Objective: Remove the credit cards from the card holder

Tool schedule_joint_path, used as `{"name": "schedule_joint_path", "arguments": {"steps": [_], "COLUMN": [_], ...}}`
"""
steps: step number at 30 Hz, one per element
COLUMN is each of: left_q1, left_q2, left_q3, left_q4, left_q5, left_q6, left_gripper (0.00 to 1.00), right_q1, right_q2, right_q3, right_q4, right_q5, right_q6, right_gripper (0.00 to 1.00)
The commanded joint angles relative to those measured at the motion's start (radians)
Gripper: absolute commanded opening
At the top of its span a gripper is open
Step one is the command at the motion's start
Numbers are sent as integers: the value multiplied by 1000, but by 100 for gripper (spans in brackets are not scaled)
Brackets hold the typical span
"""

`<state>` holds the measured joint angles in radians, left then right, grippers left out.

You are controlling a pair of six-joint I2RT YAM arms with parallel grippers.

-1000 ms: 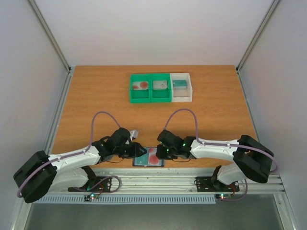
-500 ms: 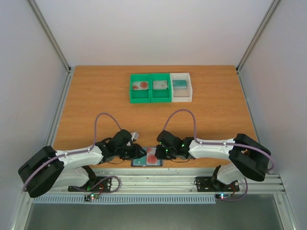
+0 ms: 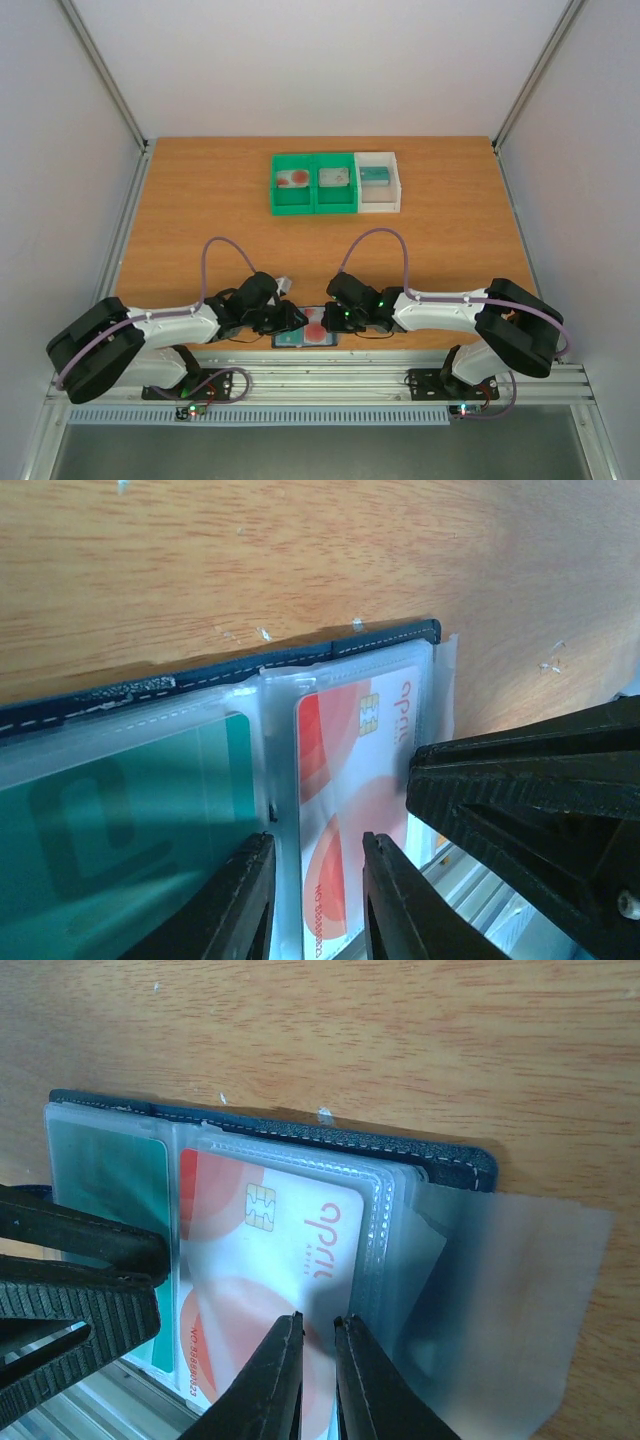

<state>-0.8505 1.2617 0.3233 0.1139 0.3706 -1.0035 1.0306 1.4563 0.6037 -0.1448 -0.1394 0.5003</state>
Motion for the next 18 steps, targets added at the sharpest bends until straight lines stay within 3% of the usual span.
{"name": "schedule_joint_path", "arguments": {"steps": [1, 14, 18], "left_q1": [-7, -10, -10], "left_q2": [15, 54, 32], "left_q3": [3, 29, 36], "left_q4": [33, 45, 44], "left_q5": [-18, 10, 16], "left_q6": [-21, -64, -72], "left_gripper": [26, 23, 5], "right_q1": [0, 0, -2], "right_q2": [33, 30, 34], "right_q3": [-27, -34, -26], "right_q4": [-45, -37, -49], "right_q5": [8, -5, -5], "right_q6": [14, 12, 3], "right_gripper": [12, 11, 11]}}
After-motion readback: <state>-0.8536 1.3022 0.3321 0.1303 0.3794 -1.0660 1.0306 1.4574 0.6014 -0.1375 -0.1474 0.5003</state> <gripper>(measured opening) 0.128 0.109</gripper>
